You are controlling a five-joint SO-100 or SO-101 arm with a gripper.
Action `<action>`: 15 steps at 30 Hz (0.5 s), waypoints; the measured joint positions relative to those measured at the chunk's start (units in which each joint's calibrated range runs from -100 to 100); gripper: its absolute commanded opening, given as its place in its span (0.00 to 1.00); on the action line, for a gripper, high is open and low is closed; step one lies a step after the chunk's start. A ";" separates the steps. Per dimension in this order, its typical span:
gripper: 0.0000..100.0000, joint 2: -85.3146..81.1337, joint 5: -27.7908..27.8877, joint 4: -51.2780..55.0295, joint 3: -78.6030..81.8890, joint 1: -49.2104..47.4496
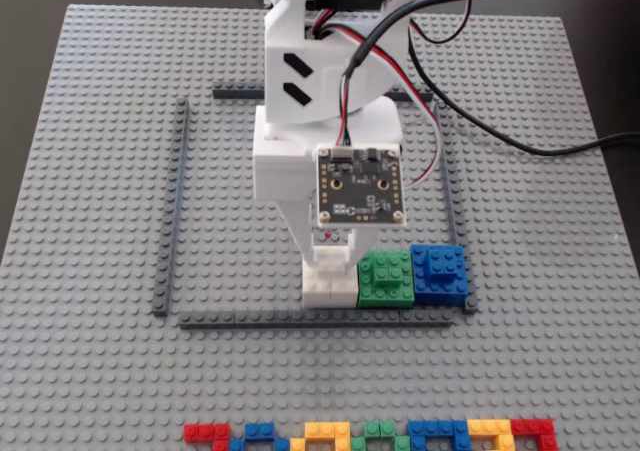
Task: Grab the cube and place it into the grid
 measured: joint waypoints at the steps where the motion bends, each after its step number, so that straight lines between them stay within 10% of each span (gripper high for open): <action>1: 0.13 0.00 0.05 -0.10 0.00 0.00; 15: 0.14 0.00 0.05 -0.20 0.00 0.29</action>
